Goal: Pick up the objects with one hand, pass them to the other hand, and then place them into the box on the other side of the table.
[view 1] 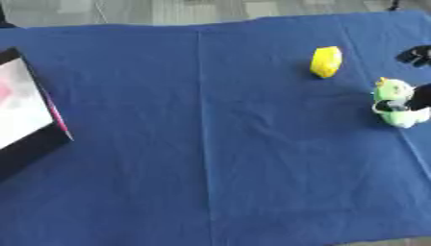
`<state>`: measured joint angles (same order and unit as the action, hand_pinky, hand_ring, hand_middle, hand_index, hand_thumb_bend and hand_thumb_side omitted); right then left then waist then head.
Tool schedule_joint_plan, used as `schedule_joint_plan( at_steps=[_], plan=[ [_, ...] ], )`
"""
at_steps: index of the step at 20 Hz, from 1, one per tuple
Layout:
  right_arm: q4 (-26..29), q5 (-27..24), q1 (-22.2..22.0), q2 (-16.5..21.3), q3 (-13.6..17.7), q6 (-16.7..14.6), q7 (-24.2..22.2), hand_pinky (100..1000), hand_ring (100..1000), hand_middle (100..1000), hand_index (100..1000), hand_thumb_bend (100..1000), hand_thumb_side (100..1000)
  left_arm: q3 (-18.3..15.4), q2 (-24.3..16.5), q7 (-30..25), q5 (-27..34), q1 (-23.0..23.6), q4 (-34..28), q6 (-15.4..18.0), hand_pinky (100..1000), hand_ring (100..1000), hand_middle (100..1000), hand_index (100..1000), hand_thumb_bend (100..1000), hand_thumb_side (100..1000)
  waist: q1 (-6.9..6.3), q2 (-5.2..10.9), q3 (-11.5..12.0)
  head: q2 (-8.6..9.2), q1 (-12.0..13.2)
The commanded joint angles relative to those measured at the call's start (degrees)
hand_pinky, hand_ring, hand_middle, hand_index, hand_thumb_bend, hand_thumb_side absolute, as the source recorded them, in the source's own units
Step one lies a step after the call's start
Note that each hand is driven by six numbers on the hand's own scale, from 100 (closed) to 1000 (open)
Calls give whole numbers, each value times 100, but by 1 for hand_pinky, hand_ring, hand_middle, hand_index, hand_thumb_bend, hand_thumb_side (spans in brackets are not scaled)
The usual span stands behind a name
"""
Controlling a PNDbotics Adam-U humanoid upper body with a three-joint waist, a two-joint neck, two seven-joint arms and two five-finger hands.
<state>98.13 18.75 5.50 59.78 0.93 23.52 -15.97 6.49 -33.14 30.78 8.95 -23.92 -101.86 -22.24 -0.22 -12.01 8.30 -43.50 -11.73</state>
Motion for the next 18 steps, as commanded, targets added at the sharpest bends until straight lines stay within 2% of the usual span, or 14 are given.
schedule_joint_plan(
  at_steps=[1,7,13,18],
  plan=[
    [-68,89,21,241,143,-2,-46,926,886,855,886,661,272,-96,-70,39,28,-17,-89,1,896,722,749,810,122,917,29,-8,-3,80,-32],
    [-166,300,-68,314,215,33,-341,931,885,865,889,670,289,-98,-72,18,9,12,-60,-32,896,722,748,810,118,919,25,-20,-21,73,-51],
    [-289,374,-128,337,305,-33,-717,934,888,871,893,683,296,-95,-57,6,-20,19,-47,-49,896,722,747,809,115,920,31,-35,-32,40,-226],
    [-553,472,-59,310,288,-68,-802,936,888,875,895,681,297,-102,-29,17,-30,30,-46,-61,896,722,745,808,113,919,5,-60,-12,42,-281]
  ],
)
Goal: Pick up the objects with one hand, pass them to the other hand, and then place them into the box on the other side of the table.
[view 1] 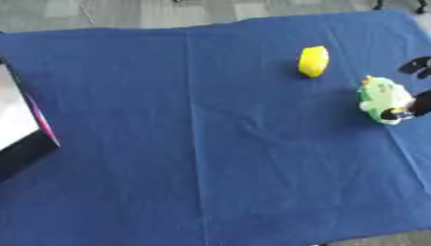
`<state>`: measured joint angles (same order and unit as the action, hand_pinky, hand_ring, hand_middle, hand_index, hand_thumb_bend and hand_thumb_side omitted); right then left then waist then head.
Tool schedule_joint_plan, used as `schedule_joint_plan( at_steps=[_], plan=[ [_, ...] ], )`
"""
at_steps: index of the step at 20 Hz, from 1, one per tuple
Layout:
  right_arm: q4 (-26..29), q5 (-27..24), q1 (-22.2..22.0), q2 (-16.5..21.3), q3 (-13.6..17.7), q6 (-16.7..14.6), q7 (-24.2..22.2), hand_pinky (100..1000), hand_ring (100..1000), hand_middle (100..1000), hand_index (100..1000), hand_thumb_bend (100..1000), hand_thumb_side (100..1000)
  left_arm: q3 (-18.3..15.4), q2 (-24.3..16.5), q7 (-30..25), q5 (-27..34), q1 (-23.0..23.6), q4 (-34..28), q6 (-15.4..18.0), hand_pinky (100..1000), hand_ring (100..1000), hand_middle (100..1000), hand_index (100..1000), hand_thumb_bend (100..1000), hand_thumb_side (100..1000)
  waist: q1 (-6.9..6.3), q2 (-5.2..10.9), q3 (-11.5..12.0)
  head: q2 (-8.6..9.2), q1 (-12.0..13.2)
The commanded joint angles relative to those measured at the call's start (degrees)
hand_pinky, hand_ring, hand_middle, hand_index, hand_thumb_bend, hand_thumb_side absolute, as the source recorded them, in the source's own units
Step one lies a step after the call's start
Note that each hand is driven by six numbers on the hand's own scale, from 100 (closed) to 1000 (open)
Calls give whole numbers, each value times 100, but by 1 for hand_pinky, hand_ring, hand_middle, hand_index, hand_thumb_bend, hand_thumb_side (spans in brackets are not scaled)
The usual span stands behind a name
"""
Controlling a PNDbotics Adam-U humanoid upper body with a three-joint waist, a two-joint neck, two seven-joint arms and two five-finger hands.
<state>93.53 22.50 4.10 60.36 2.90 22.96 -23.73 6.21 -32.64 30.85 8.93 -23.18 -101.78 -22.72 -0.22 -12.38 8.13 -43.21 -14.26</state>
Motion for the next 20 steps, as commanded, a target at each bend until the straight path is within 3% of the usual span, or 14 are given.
schedule_joint_plan(
  at_steps=[1,14,20],
  plan=[
    [-142,143,102,242,81,-9,0,937,888,875,896,680,296,-73,-73,11,-27,-42,-55,-15,896,722,745,808,113,920,-1,-29,9,17,-39],
    [-523,574,304,85,-124,-89,161,940,885,878,901,682,310,-81,7,30,-16,-38,-59,-16,896,722,744,805,111,923,-37,-109,84,58,-58],
    [-530,538,378,22,-203,-194,206,939,881,856,880,635,307,-88,39,42,-8,-17,-39,-27,897,723,744,805,110,928,-38,-145,113,49,-65]
  ],
)
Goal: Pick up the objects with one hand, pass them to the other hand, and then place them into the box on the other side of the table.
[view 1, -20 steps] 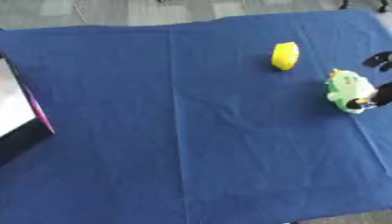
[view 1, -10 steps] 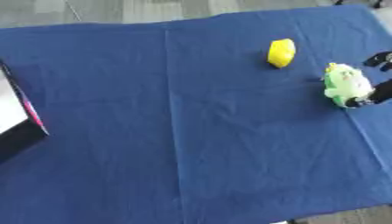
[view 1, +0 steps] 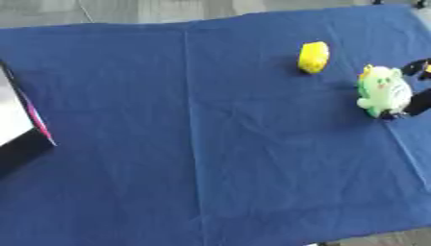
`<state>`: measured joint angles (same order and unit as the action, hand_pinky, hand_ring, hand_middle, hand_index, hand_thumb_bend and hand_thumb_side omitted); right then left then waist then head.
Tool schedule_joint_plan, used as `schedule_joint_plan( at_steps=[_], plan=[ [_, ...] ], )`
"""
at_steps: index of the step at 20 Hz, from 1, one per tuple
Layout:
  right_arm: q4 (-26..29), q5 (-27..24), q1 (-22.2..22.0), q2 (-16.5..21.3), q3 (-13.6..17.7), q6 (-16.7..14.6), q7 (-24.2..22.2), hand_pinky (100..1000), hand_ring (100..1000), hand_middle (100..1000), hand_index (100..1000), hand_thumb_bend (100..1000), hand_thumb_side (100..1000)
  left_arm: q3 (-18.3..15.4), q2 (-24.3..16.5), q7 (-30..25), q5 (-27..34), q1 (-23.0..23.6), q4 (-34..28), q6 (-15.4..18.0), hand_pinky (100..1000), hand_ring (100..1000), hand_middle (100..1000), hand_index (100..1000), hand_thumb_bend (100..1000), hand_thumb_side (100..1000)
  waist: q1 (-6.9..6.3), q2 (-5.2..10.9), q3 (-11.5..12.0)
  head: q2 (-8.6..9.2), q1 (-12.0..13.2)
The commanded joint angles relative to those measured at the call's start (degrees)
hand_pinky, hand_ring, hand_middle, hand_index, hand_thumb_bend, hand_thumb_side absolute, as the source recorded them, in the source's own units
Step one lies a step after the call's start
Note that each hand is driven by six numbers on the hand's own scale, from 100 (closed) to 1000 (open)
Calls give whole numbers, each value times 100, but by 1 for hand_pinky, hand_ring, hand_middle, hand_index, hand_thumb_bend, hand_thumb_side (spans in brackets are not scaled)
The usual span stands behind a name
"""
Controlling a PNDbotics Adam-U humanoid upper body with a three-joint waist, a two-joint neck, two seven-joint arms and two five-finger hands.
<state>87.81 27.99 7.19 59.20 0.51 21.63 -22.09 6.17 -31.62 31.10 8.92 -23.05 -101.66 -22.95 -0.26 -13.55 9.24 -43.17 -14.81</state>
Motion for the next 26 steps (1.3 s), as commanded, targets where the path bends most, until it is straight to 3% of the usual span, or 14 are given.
schedule_joint_plan(
  at_steps=[1,9,17,26],
  plan=[
    [77,-62,65,126,35,-94,86,939,879,848,872,622,298,-87,-62,18,-9,-25,-46,-8,897,723,744,805,110,928,-33,-31,3,42,-3],
    [214,-670,15,78,21,-170,513,932,841,718,754,475,100,-94,-32,16,-27,-7,6,-44,898,725,744,804,109,932,-22,-30,17,46,27],
    [369,-1334,-71,73,48,-35,1072,915,762,511,586,356,100,-104,-47,-23,-82,8,33,-103,897,725,738,801,101,927,-2,0,9,25,85],
    [818,-1836,-218,108,27,124,1470,895,715,406,474,311,100,-120,-70,-51,-97,16,55,-103,897,725,725,794,101,924,11,67,4,20,122]
  ],
)
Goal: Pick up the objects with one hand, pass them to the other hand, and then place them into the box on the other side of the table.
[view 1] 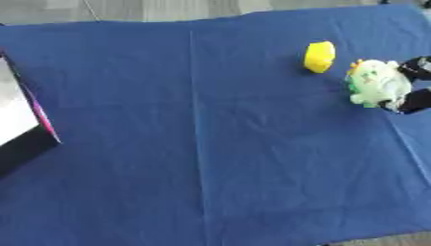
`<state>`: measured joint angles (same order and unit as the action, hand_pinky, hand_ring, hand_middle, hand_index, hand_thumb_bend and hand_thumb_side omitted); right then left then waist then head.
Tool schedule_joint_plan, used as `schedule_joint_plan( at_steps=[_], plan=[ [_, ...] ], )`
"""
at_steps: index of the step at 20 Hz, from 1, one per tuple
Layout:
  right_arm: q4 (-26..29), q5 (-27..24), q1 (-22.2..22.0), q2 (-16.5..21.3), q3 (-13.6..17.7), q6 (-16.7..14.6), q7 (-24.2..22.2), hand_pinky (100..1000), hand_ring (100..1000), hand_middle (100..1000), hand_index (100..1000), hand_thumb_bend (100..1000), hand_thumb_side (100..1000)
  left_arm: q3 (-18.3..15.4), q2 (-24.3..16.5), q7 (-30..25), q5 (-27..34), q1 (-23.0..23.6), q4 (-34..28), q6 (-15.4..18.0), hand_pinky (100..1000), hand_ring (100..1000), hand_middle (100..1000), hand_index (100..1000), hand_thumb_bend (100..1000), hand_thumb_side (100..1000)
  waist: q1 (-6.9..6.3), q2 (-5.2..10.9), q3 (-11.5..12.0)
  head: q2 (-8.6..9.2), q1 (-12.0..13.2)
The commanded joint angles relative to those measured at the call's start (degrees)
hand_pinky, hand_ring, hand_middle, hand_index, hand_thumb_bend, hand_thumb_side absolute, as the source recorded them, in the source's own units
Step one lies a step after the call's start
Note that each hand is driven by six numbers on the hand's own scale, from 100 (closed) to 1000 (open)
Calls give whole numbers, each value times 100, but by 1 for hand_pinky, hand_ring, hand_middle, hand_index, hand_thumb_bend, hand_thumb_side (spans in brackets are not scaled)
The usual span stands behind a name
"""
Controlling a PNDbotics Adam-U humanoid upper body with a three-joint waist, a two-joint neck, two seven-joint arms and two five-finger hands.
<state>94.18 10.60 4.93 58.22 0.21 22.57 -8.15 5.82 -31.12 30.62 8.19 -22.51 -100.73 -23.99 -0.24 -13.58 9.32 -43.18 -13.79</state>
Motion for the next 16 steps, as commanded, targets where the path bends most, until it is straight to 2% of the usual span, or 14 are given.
schedule_joint_plan(
  at_steps=[1,7,15,16],
  plan=[
    [231,-124,-1,201,59,32,90,894,713,402,472,310,100,-86,-125,-7,-28,-38,-36,0,899,725,725,794,101,923,8,75,-6,17,27],
    [717,-371,-98,144,145,-20,255,909,705,376,457,304,100,-109,-176,-20,-28,-28,-47,10,906,725,721,795,100,918,-12,115,-32,-8,102],
    [1215,-693,-279,18,304,0,548,882,691,348,443,299,100,-128,-224,-18,-20,-10,-50,5,907,722,717,792,100,911,-43,152,-64,-25,215],
    [1308,-772,-303,-18,327,-26,604,875,690,344,441,380,100,-128,-234,-21,-19,-14,-54,5,907,722,717,792,100,910,-47,154,-68,-27,244]
  ],
)
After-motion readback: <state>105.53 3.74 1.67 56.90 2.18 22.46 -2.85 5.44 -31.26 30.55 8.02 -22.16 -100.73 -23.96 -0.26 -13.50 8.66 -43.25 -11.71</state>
